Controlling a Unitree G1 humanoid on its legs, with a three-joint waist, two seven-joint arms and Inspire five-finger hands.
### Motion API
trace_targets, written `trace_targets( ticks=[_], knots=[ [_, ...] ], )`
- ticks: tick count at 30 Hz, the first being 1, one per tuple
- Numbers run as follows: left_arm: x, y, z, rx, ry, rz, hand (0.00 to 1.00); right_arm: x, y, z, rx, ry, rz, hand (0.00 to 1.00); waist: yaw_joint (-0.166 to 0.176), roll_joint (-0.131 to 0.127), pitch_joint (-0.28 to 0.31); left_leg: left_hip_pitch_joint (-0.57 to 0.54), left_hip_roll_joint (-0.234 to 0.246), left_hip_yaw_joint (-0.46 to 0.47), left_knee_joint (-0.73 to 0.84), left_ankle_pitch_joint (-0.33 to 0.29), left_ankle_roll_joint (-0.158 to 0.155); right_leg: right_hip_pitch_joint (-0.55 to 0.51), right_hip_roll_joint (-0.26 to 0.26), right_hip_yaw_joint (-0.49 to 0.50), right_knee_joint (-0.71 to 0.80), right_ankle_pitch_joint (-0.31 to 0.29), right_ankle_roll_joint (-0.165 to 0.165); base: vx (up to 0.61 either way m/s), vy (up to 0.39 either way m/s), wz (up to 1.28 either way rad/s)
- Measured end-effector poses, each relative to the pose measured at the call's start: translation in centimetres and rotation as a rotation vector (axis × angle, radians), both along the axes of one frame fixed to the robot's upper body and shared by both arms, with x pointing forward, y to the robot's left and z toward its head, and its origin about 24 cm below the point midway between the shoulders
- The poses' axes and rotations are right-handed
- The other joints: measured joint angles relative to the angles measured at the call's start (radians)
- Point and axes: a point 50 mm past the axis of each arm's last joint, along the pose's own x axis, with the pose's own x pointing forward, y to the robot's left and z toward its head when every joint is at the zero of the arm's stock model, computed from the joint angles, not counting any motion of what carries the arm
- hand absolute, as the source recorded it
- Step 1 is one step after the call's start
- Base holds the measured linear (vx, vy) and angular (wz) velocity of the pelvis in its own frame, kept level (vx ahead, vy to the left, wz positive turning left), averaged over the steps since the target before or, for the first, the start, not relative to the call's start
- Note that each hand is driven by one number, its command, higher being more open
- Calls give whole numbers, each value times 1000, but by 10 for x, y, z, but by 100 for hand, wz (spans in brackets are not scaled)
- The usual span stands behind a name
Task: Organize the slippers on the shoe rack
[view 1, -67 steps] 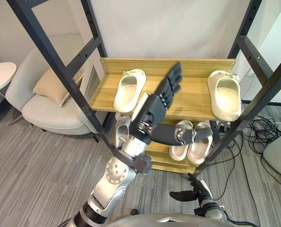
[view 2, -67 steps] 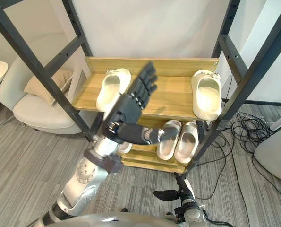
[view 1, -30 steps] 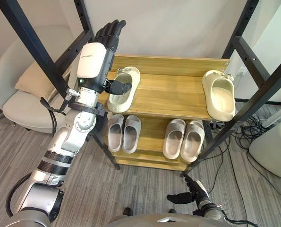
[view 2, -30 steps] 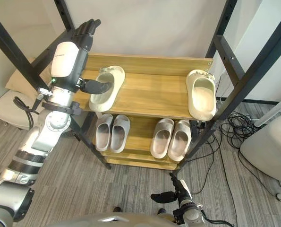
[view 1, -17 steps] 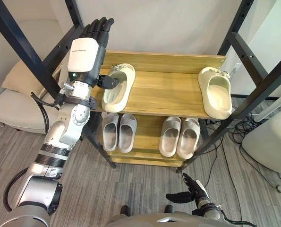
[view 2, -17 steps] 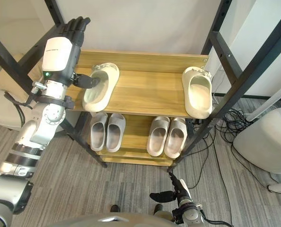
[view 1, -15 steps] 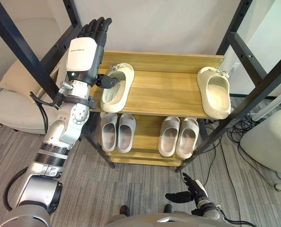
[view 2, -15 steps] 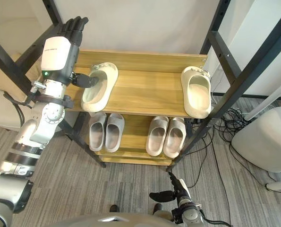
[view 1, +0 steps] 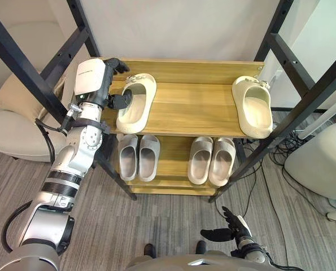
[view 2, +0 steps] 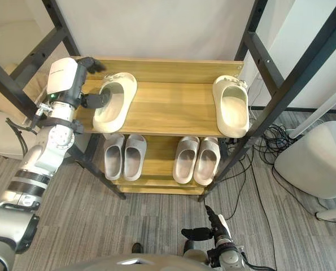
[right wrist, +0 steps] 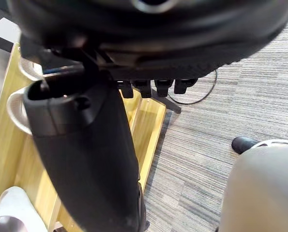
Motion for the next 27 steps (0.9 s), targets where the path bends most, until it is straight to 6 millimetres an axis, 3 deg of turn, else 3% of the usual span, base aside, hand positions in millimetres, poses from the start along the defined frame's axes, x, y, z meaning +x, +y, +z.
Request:
trace_targets(
  ticks=[5,16,27],
  knots=[
    [3,-2,10,-52,-25,-19,0,0,-1,0,-4,-2,-4,100,0,2,1,0,-1,0,0,0,0,2,-1,0,-3,2,-1,0,0,0],
    [5,2,0,-140,24,-16,0,-2,-5,0,-16,3,-27,100,0,14,8,5,-5,-4,1,0,0,16,-3,-7,-16,10,-1,0,0,0],
    [7,-30,-12,-268,61,-126,0,-4,-10,0,-33,8,-32,100,-19,41,23,9,-8,-6,1,1,1,21,-5,-9,-15,10,-1,0,0,0]
  ],
)
